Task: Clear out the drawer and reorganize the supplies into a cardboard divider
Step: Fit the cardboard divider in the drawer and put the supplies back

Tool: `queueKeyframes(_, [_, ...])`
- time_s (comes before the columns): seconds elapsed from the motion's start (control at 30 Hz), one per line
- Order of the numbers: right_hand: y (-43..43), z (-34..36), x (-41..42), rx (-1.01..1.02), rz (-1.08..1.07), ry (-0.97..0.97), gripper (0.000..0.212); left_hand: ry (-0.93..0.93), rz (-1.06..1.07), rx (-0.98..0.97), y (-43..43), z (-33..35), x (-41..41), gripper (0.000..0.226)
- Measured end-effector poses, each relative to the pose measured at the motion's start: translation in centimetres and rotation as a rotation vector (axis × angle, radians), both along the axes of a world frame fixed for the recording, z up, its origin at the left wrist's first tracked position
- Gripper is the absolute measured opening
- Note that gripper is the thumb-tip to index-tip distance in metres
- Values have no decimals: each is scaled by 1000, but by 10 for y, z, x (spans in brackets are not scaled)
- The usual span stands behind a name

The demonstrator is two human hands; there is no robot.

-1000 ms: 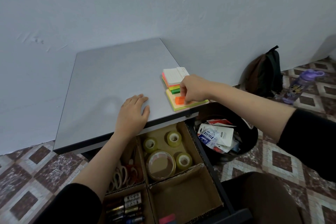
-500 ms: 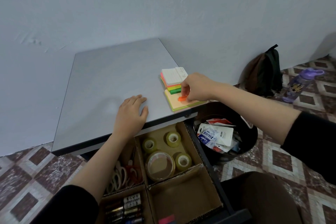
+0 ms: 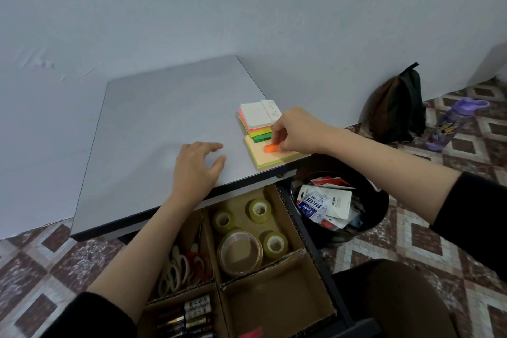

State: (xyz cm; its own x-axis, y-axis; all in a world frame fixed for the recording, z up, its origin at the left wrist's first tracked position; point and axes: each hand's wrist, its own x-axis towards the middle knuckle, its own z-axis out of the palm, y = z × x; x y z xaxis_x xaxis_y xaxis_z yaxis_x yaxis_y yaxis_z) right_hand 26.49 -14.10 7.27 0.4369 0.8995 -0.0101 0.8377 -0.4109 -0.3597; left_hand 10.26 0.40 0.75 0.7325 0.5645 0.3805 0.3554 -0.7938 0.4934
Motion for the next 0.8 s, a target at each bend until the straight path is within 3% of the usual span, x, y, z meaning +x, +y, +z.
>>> queueKeyframes(0.13, [-5, 4, 13, 113, -129, 150, 13, -68, -98, 82, -22, 12, 27, 24])
queueKeyframes(0.33, [-4, -9, 32, 227, -395, 293, 12, 60, -131, 270, -33, 17, 57, 25])
queueKeyframes(0.8, [0, -22, 35, 316, -424, 378, 10, 86, -175, 359, -31, 18, 66, 18])
